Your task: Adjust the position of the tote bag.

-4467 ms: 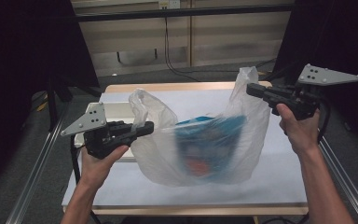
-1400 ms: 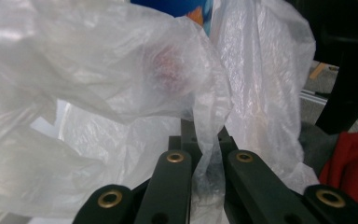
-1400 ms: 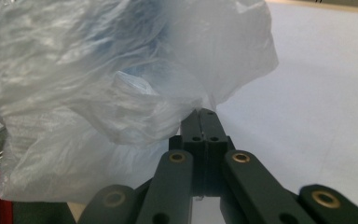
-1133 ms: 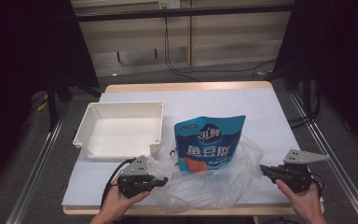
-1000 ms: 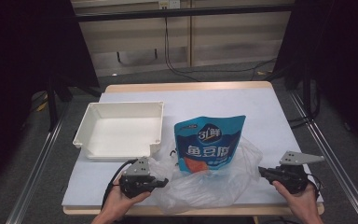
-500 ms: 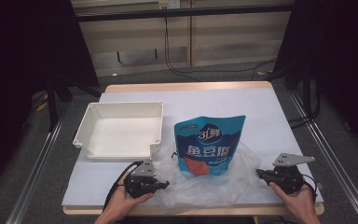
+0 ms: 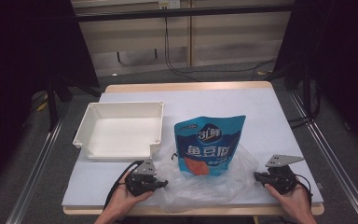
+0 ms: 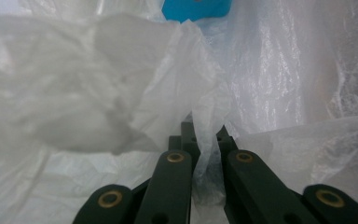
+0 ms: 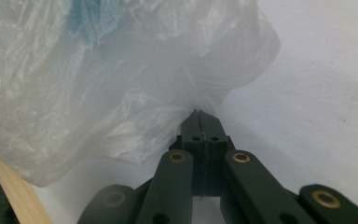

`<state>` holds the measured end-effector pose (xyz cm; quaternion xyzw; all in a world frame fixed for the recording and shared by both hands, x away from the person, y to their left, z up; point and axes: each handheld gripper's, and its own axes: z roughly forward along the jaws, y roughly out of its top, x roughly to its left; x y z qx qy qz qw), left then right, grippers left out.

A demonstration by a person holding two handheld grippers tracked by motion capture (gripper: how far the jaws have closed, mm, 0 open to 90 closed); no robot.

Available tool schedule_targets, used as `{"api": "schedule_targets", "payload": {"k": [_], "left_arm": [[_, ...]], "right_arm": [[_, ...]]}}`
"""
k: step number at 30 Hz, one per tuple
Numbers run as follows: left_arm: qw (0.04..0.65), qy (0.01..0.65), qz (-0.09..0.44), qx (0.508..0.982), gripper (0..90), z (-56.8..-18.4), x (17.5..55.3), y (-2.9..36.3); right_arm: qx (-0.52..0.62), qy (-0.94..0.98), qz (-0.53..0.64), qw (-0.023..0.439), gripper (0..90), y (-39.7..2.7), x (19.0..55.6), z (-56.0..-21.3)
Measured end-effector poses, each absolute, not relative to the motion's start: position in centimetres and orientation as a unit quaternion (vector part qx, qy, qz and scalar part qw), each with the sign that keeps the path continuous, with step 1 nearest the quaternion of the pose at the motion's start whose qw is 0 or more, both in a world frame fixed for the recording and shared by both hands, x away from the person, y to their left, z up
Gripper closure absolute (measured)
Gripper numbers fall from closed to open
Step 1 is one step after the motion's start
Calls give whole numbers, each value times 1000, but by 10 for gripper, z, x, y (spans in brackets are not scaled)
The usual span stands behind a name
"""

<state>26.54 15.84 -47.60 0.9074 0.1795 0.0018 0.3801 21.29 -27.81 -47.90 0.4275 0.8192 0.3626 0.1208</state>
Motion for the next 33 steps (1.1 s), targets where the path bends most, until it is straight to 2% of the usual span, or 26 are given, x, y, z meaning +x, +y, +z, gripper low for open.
{"api": "schedule_targets", "payload": {"k": [5, 7, 9, 12, 13, 17, 19, 21, 23, 27, 28, 32, 33], "left_arm": [[383, 183, -3, 905, 884, -476, 266, 159], [391, 190, 2, 900, 823, -474, 264, 158], [401, 196, -2, 895, 809, -473, 263, 159], [404, 197, -1, 893, 770, -469, 262, 162], [417, 201, -3, 887, 755, -465, 261, 166], [430, 192, -9, 882, 731, -459, 256, 174], [441, 199, -6, 875, 660, -456, 254, 179], [445, 206, -4, 872, 641, -454, 253, 182], [463, 211, 2, 861, 536, -447, 250, 188], [475, 219, 12, 852, 472, -441, 248, 194], [482, 226, 17, 846, 440, -438, 247, 199], [490, 239, 27, 838, 364, -433, 246, 208], [493, 254, 16, 832, 330, -431, 245, 214]], "right_arm": [[428, 816, 371, 117, 900, -279, 212, -479], [423, 811, 385, 122, 891, -281, 209, -476], [421, 804, 401, 127, 836, -282, 206, -473], [418, 797, 416, 129, 824, -284, 203, -469], [420, 790, 426, 136, 779, -285, 199, -465], [422, 782, 437, 142, 709, -288, 193, -461], [430, 769, 449, 146, 628, -290, 189, -458], [429, 769, 451, 144, 615, -291, 188, -457], [427, 766, 458, 145, 561, -290, 182, -455], [426, 762, 467, 145, 521, -289, 176, -453], [424, 759, 471, 145, 484, -289, 171, -452], [426, 753, 479, 150, 460, -291, 163, -448], [428, 748, 482, 157, 410, -292, 158, -445]]}}
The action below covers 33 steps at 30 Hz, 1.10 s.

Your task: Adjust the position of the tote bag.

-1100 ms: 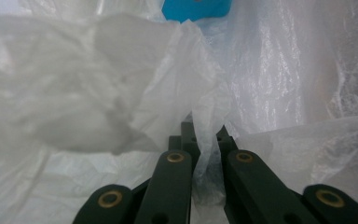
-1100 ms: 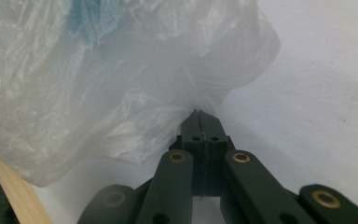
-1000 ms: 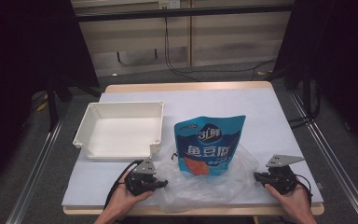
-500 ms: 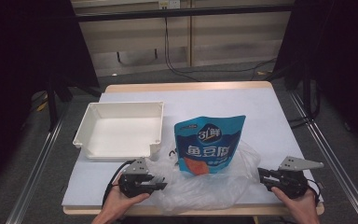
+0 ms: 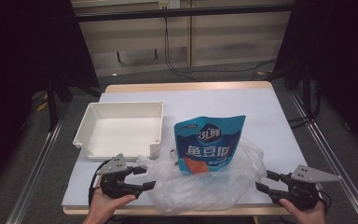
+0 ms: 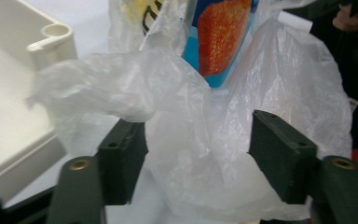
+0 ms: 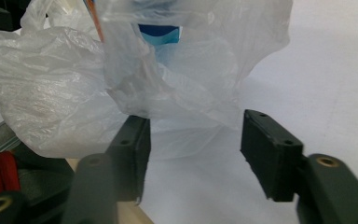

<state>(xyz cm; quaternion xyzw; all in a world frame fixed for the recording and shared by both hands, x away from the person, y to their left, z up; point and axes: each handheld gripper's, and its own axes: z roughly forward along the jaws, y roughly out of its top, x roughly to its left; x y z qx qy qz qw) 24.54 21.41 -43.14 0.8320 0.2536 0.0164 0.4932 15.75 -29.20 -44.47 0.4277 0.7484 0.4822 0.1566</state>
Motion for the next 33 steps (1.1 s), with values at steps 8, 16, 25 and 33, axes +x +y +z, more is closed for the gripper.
{"api": "schedule_targets", "payload": {"k": [8, 16, 25, 33], "left_arm": [[509, 258, 45, 820, 338, -420, 233, 230], [516, 222, 61, 825, 507, -400, 233, 221], [510, 192, 36, 838, 720, -399, 248, 188], [495, 183, 11, 849, 812, -412, 261, 168]], "right_arm": [[421, 735, 503, 171, 329, -290, 146, -429], [402, 727, 528, 179, 304, -284, 150, -409], [371, 737, 535, 183, 587, -275, 173, -383], [345, 776, 504, 158, 804, -254, 197, -389]]}}
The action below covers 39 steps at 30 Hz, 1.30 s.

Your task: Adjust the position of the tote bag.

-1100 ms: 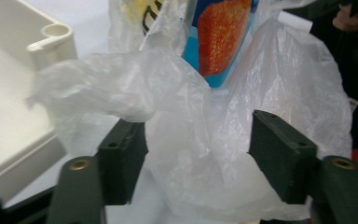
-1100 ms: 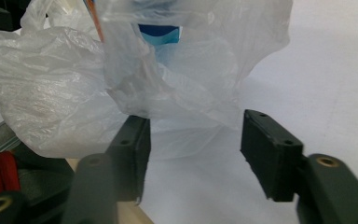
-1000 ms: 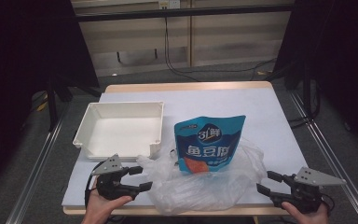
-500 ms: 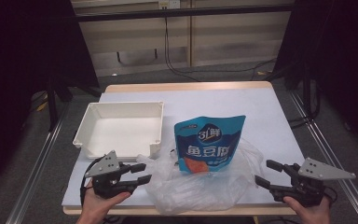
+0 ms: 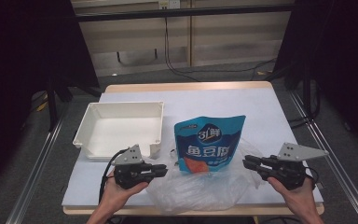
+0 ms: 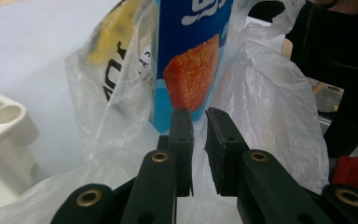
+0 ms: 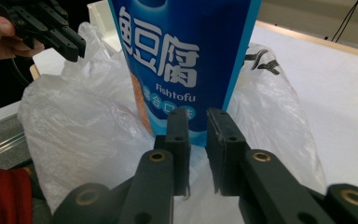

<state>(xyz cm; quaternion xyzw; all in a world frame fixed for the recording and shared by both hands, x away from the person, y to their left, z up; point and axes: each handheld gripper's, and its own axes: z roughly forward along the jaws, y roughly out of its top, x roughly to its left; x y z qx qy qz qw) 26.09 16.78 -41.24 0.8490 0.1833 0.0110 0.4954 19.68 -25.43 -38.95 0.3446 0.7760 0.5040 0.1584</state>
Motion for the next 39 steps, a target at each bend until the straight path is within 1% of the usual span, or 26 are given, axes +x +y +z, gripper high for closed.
{"api": "schedule_targets", "payload": {"k": [2, 3, 6, 7, 10, 11, 16, 22, 24, 27, 30, 33, 34, 37, 39], "left_arm": [[484, 180, 11, 856, 823, -416, 263, 163], [482, 177, -2, 858, 823, -417, 265, 159], [493, 181, -6, 851, 823, -416, 266, 156], [484, 173, 0, 858, 823, -416, 269, 152], [471, 168, 1, 866, 827, -420, 270, 146], [454, 164, 12, 875, 831, -422, 272, 142], [439, 168, 14, 883, 831, -430, 278, 137], [428, 170, 2, 887, 832, -444, 282, 131], [416, 174, -11, 892, 846, -447, 283, 128], [399, 164, -6, 902, 847, -455, 283, 123], [389, 167, 7, 906, 845, -461, 283, 122], [353, 156, 32, 922, 846, -467, 280, 122], [344, 152, 32, 926, 846, -469, 280, 123], [340, 155, 29, 927, 847, -469, 281, 126], [335, 162, 43, 927, 851, -470, 280, 128]], "right_arm": [[348, 784, 491, 154, 838, -252, 204, -394], [355, 785, 487, 144, 867, -253, 210, -399], [360, 792, 471, 146, 884, -254, 218, -403], [363, 799, 459, 139, 892, -256, 226, -411], [369, 797, 459, 133, 900, -259, 232, -417], [372, 801, 450, 132, 900, -258, 237, -421], [364, 811, 440, 124, 900, -254, 244, -426], [351, 824, 431, 109, 900, -244, 254, -437], [354, 825, 428, 102, 900, -243, 258, -442], [361, 829, 416, 94, 900, -242, 263, -454], [360, 839, 399, 89, 900, -239, 263, -464], [359, 844, 388, 85, 900, -236, 263, -470], [360, 850, 374, 92, 900, -233, 263, -473], [354, 860, 355, 96, 900, -230, 262, -475], [355, 861, 351, 96, 900, -230, 261, -476]]}}
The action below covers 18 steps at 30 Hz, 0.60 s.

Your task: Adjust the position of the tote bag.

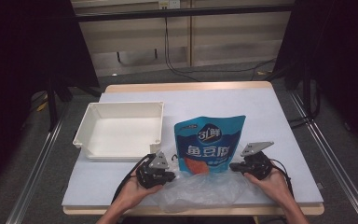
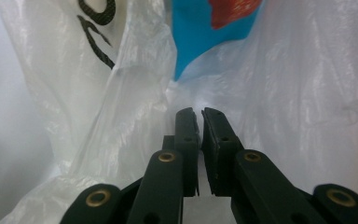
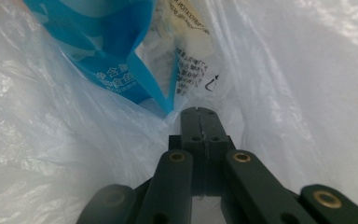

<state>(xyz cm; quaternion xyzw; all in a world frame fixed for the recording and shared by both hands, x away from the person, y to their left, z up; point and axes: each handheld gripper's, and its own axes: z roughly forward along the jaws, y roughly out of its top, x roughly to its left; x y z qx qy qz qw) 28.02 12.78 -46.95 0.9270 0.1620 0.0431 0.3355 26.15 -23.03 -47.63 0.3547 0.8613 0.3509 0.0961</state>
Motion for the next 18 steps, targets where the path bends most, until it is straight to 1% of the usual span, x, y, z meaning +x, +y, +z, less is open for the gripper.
{"api": "schedule_targets", "payload": {"k": [1, 2, 3, 5, 7, 9, 11, 13, 15, 17, 18], "left_arm": [[327, 160, 52, 930, 864, -468, 279, 130], [321, 160, 51, 932, 891, -467, 278, 132], [316, 159, 53, 934, 900, -466, 278, 134], [312, 165, 65, 933, 900, -467, 277, 140], [311, 163, 70, 934, 900, -466, 275, 144], [308, 169, 70, 933, 900, -466, 275, 150], [305, 169, 76, 934, 900, -466, 274, 155], [303, 166, 77, 935, 900, -466, 274, 159], [311, 172, 65, 932, 900, -466, 276, 161], [304, 171, 58, 935, 900, -465, 278, 162], [306, 170, 56, 935, 900, -465, 279, 162]], "right_arm": [[355, 861, 351, 98, 900, -231, 261, -476], [356, 862, 347, 103, 900, -232, 259, -476], [356, 862, 344, 110, 900, -232, 258, -476], [355, 865, 332, 123, 900, -234, 255, -474], [357, 866, 327, 128, 900, -235, 254, -474], [352, 871, 310, 148, 900, -235, 254, -472], [352, 873, 299, 157, 900, -236, 254, -472], [355, 874, 293, 159, 900, -238, 255, -471], [354, 874, 291, 160, 900, -239, 255, -471], [356, 874, 289, 162, 900, -241, 255, -471], [358, 874, 292, 154, 900, -243, 255, -471]]}}
